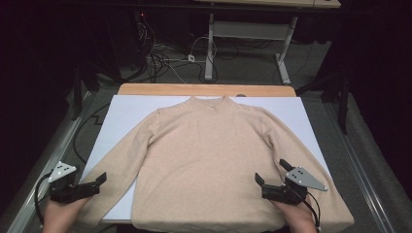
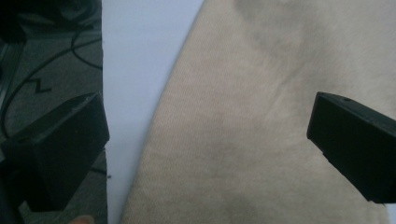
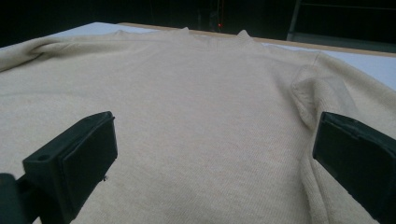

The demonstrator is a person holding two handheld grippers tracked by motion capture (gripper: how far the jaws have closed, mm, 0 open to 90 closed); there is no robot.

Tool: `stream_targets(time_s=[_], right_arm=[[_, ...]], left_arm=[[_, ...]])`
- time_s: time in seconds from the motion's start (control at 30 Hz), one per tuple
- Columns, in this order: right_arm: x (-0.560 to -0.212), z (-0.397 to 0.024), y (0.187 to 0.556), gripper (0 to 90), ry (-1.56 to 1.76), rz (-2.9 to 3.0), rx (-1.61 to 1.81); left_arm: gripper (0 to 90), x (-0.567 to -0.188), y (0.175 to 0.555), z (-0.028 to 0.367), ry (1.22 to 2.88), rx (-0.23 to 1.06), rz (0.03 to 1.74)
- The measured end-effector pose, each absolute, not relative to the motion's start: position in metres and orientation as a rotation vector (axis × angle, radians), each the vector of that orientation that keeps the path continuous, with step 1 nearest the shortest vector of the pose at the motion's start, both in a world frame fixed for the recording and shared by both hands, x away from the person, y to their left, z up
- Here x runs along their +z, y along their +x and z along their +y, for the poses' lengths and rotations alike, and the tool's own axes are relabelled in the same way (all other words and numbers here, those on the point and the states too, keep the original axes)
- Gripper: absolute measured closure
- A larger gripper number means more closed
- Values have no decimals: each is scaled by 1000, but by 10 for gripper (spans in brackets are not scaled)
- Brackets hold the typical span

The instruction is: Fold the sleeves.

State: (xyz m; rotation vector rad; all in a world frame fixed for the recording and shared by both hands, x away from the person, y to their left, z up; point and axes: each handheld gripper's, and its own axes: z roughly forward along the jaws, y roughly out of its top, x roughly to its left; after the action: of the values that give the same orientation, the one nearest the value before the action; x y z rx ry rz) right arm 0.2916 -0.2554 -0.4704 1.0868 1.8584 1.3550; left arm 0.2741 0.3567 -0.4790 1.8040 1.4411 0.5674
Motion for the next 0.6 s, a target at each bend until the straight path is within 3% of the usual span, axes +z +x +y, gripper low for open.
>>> stream_targets(time_s=[0.23,0.3,0.43,0.47,0.53,0.6], right_arm=[[-471,-255,290,6,1078,1863,1351],[-470,-254,289,7,1073,1868,1349],[-471,-253,289,9,1073,1869,1349],[-472,-253,288,10,1071,1877,1343],[-472,-252,288,10,1072,1877,1343],[-471,-252,288,10,1076,1874,1345]], left_arm=[[24,-484,280,357,1870,512,1496],[115,-486,281,358,1888,507,1499],[186,-488,284,357,1904,488,1541],[269,-488,282,356,1896,502,1539],[303,-488,282,356,1892,506,1541],[407,-488,281,358,1875,516,1544]])
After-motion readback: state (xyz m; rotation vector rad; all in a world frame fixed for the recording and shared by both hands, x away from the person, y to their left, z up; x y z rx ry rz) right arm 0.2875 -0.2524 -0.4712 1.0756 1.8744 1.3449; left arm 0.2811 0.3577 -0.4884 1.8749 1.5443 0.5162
